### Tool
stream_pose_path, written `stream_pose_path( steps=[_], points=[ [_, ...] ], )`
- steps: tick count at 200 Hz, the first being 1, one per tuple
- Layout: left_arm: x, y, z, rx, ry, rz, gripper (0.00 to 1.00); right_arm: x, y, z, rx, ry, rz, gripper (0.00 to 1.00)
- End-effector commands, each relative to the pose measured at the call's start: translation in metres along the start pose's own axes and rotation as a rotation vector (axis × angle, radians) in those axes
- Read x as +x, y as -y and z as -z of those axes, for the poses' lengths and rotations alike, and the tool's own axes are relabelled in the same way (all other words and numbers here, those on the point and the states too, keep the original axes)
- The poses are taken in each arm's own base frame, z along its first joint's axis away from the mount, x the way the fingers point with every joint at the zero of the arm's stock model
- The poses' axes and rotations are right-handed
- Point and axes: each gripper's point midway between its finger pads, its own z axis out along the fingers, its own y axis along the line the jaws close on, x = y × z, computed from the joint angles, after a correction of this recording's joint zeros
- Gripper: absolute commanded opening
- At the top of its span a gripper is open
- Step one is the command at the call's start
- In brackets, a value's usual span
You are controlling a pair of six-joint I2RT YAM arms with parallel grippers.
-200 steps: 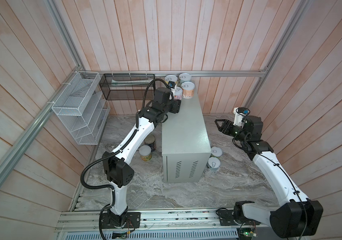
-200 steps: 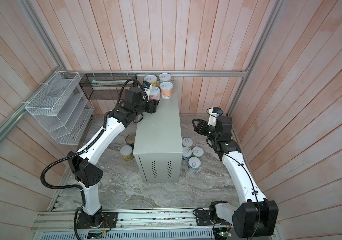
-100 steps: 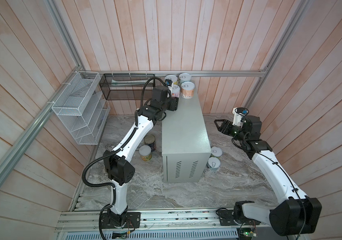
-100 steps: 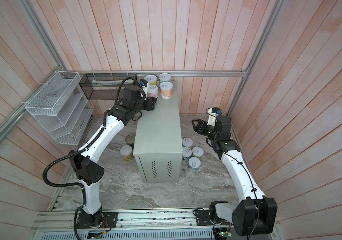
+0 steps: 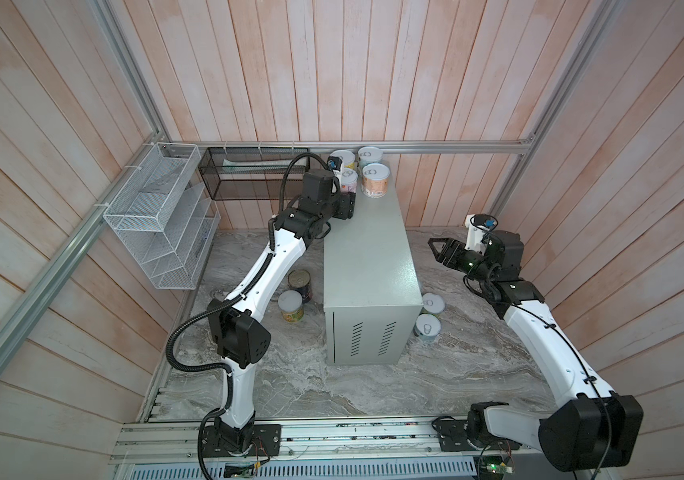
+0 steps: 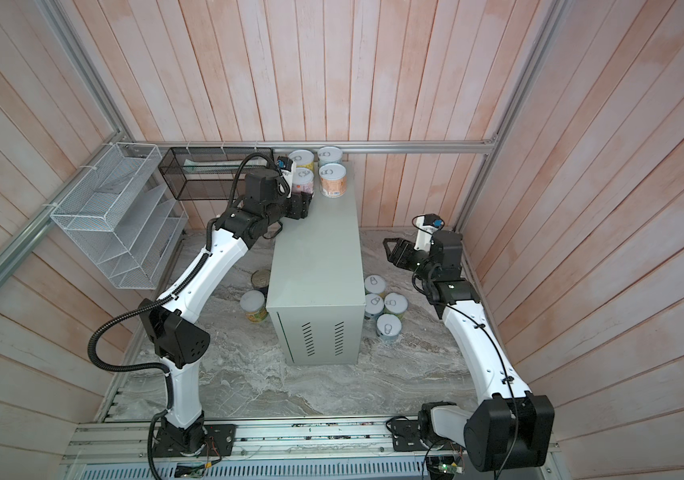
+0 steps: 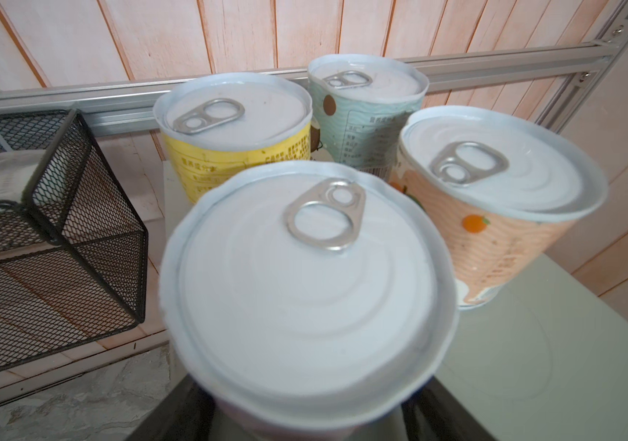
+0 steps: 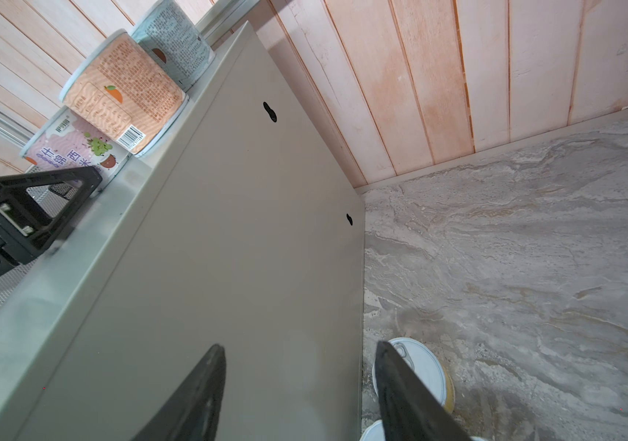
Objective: Place and organize the canned foods onto the counter
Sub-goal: 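Lower the white-lidded can in front of the yellow and orange cans, then hold the white-lidded can on the cabinet with the left gripper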
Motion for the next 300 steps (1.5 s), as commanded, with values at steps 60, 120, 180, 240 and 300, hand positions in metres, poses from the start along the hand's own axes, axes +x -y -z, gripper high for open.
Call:
stream_pose_path(
  steps=[60, 120, 180, 240, 300],
  points=[
    [0.006, 0.002, -0.019, 0.012, -0.023, -0.006, 0.77, -0.008, -0.006, 0.000, -0.020, 0.015, 0.009, 0.62],
    [0.007, -0.005, -0.023, -0.006, -0.021, 0.003, 0.77, -0.007, -0.005, -0.002, -0.020, 0.011, 0.007, 0.63],
    [0.008, -0.005, -0.028, 0.013, -0.019, 0.020, 0.77, -0.008, -0.006, -0.001, -0.024, 0.012, 0.005, 0.62],
    [0.008, -0.008, -0.025, 0.002, -0.023, 0.015, 0.77, -0.007, -0.007, -0.001, -0.030, 0.011, 0.001, 0.62],
    [0.007, -0.008, -0.021, -0.009, -0.022, -0.024, 0.92, -0.006, -0.010, 0.000, -0.035, 0.009, 0.003, 0.63]
  ],
)
